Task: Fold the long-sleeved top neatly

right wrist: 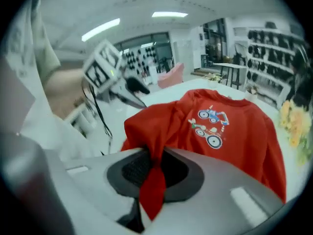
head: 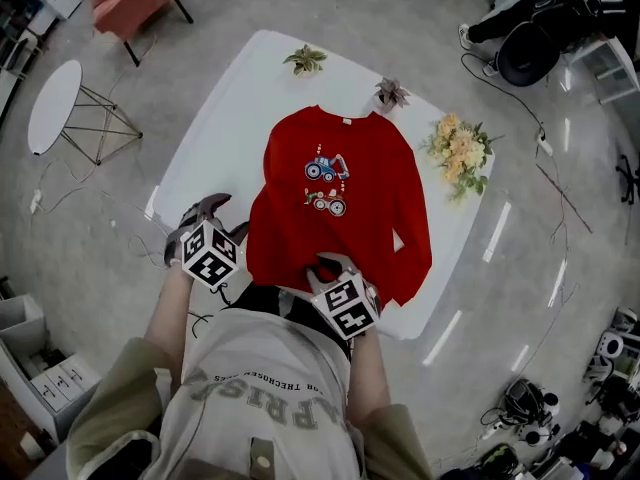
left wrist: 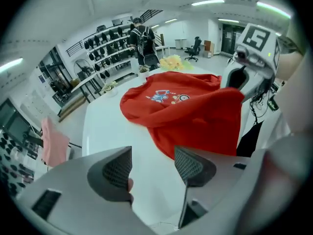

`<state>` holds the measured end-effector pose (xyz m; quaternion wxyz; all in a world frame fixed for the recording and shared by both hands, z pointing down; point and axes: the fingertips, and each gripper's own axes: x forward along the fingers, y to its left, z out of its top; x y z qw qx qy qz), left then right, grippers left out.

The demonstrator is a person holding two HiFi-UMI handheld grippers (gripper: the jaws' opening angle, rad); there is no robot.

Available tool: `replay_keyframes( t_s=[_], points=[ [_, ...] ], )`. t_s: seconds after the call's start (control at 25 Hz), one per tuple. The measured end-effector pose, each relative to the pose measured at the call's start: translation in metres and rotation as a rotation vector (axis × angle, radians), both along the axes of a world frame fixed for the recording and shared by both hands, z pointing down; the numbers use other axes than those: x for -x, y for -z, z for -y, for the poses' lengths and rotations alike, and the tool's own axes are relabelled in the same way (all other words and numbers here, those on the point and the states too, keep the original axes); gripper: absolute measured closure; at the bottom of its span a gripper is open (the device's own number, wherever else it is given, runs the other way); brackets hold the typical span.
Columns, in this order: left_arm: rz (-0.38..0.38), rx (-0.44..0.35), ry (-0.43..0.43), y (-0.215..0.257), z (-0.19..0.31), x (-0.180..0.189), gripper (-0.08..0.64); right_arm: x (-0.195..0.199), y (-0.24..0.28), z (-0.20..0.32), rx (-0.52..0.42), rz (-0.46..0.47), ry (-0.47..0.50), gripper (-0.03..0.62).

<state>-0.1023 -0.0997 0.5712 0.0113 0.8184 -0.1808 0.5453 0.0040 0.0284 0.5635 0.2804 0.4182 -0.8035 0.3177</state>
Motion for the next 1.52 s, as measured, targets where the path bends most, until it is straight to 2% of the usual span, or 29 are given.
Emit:
replay_keyframes(
  t_s=[0.08,0.12,0.2,0.28,0.36,0.4,0.44,0.48,0.52,0.64,0.76,0.8,0.88,0.92,1.04,1.08,1.12,1.24,1.36,1.4,1.44,1.52],
  points=[
    [-0.022,0.008,-0.003,0.000,0.011,-0.003,0.290,-0.007,0.042,0.005,-0.034,0.247,-0.123,0.543],
    [-0.028,0.011,-0.018,-0.001,0.015,-0.007,0.290,-0.021,0.056,0.008,-0.042,0.335,-0.213,0.543],
    [-0.026,-0.002,-0.077,-0.004,0.026,-0.021,0.290,-0.060,0.052,0.003,0.014,0.399,-0.401,0.543],
    [-0.014,-0.031,-0.152,-0.007,0.039,-0.037,0.290,-0.094,0.016,-0.015,0.138,0.333,-0.539,0.543],
    [-0.007,-0.063,-0.242,-0.010,0.052,-0.058,0.290,-0.116,-0.024,-0.036,0.243,0.179,-0.591,0.539],
    [-0.001,-0.081,-0.297,-0.011,0.058,-0.069,0.290,-0.122,-0.036,-0.044,0.270,0.103,-0.591,0.502],
    [0.007,-0.102,-0.357,-0.012,0.063,-0.081,0.290,-0.125,-0.040,-0.049,0.281,0.047,-0.583,0.421],
    [0.018,-0.124,-0.420,-0.013,0.068,-0.093,0.290,-0.126,-0.037,-0.053,0.277,0.013,-0.580,0.279],
    [0.031,-0.146,-0.483,-0.015,0.071,-0.104,0.290,-0.126,-0.029,-0.054,0.261,-0.010,-0.586,0.216],
    [0.086,-0.203,-0.664,-0.022,0.078,-0.129,0.290,-0.122,-0.001,-0.051,0.171,-0.090,-0.618,0.215],
    [0.168,-0.231,-0.838,-0.041,0.077,-0.140,0.295,-0.116,0.001,-0.032,0.101,-0.190,-0.639,0.215],
    [0.183,-0.242,-0.883,-0.046,0.077,-0.143,0.321,-0.117,-0.005,-0.025,0.098,-0.222,-0.652,0.216],
    [0.172,-0.264,-0.935,-0.047,0.078,-0.145,0.474,-0.122,-0.022,-0.012,0.112,-0.280,-0.668,0.220],
    [0.163,-0.261,-0.947,-0.044,0.079,-0.144,0.515,-0.125,-0.027,-0.007,0.115,-0.309,-0.669,0.247],
    [0.163,-0.224,-0.971,-0.028,0.085,-0.131,0.522,-0.129,-0.022,-0.001,0.080,-0.359,-0.678,0.548],
    [0.165,-0.225,-0.977,-0.019,0.091,-0.126,0.522,-0.126,-0.014,0.000,0.064,-0.328,-0.682,0.584],
    [0.169,-0.234,-0.983,-0.009,0.098,-0.121,0.522,-0.120,-0.005,0.000,0.047,-0.265,-0.685,0.584],
    [0.194,-0.264,-0.982,0.019,0.128,-0.106,0.522,-0.095,0.029,0.000,-0.024,0.030,-0.733,0.586],
    [0.219,-0.272,-0.961,0.034,0.160,-0.102,0.522,-0.086,0.058,-0.002,-0.099,0.385,-0.890,0.586],
    [0.224,-0.279,-0.957,0.033,0.169,-0.108,0.522,-0.090,0.057,-0.007,-0.101,0.466,-0.959,0.586],
    [0.223,-0.285,-0.952,0.028,0.176,-0.116,0.522,-0.097,0.048,-0.013,-0.086,0.509,-1.030,0.586],
    [0.209,-0.279,-0.930,0.010,0.179,-0.140,0.518,-0.114,0.017,-0.030,-0.022,0.505,-1.146,0.586]
  ],
)
